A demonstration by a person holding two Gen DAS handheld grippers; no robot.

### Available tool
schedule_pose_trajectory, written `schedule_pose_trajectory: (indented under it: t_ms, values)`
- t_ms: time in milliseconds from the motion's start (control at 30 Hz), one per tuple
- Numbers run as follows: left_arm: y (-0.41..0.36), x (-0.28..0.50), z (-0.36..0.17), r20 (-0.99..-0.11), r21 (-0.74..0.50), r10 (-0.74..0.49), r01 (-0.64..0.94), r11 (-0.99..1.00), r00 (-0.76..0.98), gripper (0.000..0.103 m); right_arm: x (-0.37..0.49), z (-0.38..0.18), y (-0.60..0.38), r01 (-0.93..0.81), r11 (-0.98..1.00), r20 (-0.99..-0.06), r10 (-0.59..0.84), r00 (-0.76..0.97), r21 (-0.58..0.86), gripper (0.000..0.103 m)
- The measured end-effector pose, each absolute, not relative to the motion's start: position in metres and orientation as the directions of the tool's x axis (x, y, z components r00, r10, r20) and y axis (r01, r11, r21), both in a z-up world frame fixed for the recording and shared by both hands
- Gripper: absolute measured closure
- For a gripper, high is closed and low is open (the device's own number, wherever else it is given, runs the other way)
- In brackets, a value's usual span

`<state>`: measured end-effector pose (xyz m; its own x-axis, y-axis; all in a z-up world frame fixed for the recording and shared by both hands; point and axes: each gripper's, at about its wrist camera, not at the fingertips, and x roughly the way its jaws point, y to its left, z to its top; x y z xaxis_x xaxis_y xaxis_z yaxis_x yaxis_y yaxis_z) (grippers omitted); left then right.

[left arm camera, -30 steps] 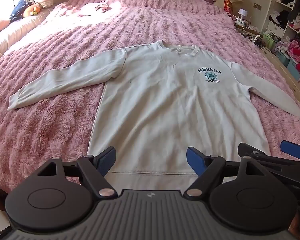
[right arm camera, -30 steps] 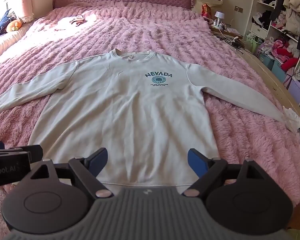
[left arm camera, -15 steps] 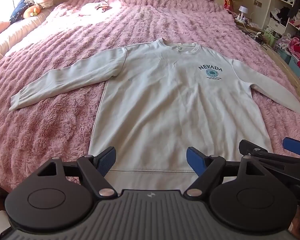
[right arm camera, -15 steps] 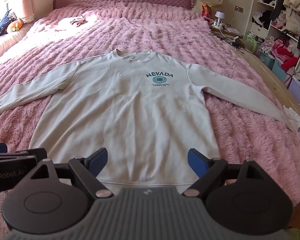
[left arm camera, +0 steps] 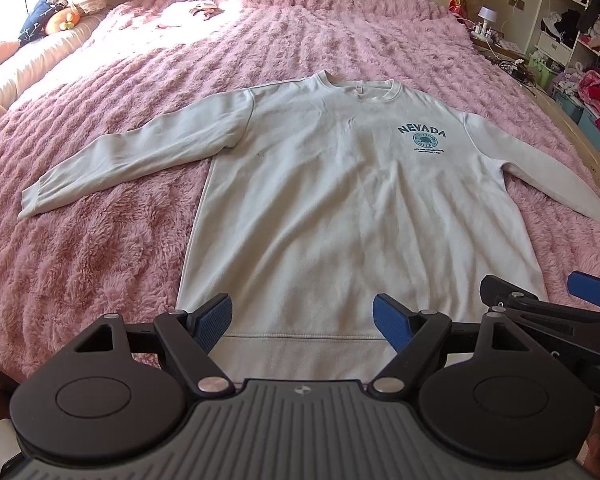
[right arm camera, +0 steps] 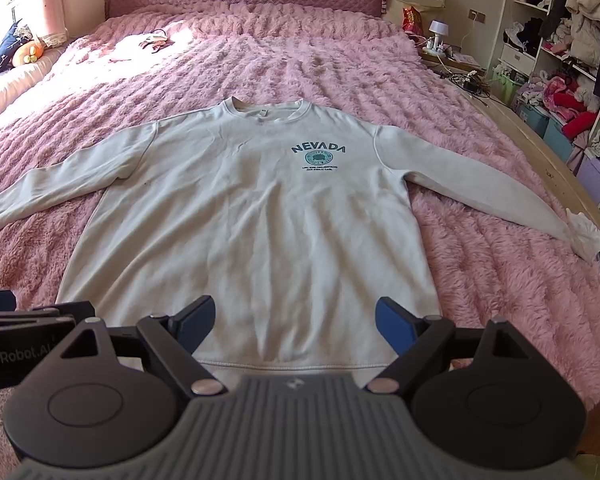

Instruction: Fold small clothes

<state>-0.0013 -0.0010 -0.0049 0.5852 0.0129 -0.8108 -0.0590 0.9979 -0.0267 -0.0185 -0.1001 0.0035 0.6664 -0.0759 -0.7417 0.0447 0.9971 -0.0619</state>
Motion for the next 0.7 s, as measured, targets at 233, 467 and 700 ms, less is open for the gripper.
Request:
schedule_pose_trajectory:
  t_ms: [233, 467, 700]
  values:
    - [0.0002, -0.0009, -0.0057, -0.815, -0.025, 0.015, -0.062, 0.998, 0.579, 0.009, -0.0185, 0.0034, -0.0994, 0.043, 0.997, -0.742, -0.076, 0.666, -0.063, 0.020]
    - [0.0007, -0.0008, -0.0057, -0.815, -0.024, 0.015, -0.061, 0.998, 0.579, 0.009, -0.0187, 0.0034, -0.0990, 0.043, 0.997, -0.741, -0.077, 0.667, -0.065, 0.020]
    - [0.0013, -0.0010, -0.0065, -0.815, -0.024, 0.016, -0.061, 0.998, 0.579, 0.009, -0.0182, 0.0032, -0.0991, 0.042, 0.997, -0.741, -0.076, 0.667, -0.065, 0.020]
